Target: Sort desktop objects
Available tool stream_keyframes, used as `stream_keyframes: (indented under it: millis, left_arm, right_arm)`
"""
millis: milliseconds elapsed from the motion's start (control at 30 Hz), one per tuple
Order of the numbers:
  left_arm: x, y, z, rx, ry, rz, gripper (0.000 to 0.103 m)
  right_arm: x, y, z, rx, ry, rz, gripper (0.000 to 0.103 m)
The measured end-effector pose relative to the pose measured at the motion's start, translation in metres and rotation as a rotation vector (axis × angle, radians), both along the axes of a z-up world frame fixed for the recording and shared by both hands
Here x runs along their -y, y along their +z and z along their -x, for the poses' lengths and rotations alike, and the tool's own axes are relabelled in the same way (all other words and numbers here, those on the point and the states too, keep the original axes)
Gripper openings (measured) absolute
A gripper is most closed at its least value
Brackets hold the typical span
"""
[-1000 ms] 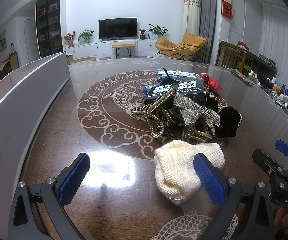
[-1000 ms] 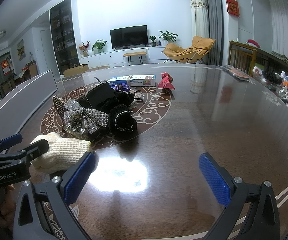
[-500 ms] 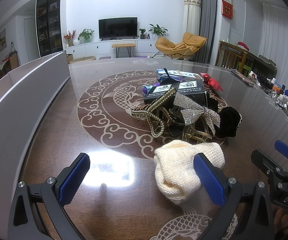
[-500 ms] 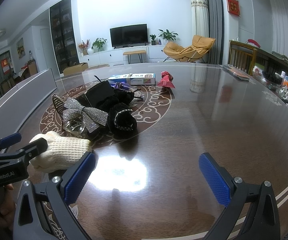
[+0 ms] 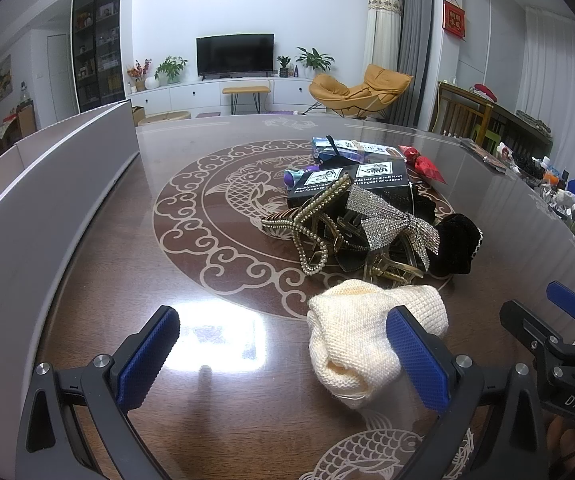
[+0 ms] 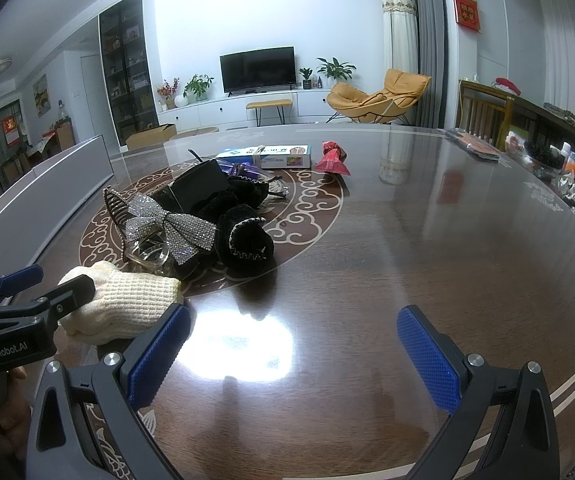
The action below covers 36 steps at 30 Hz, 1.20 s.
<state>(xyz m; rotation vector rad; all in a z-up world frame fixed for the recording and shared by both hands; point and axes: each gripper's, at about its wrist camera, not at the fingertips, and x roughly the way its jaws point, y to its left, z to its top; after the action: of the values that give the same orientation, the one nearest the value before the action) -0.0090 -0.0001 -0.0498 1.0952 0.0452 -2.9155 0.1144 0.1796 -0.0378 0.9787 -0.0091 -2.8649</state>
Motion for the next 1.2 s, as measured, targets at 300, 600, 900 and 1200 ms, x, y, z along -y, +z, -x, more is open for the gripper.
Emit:
stream_keyframes:
  millis: [300,600,900,1200]
  left_arm:
    - [0.000,0.000,0.000,-0.001,0.001,0.000,0.103]
    - [-0.001,0.000,-0.001,0.000,0.002,-0.002,0.103]
    - [0.007,0.006,-0.028,0.031,0.007,0.037,0.103]
    - [0.015,-0.012,-0.046,0.141,0.010,0.085,0.103]
  right_arm:
    - [-0.001,0.001,0.000,0.001,-0.001,0.001,0.103]
    - [0.006,0.002,-0.004,0.000,-0.001,0.004,0.103]
    - [0.011,0.003,-0.007,0.004,0.007,0.005,0.103]
    - [0.016,0.010,-0.013,0.006,0.005,0.014,0.103]
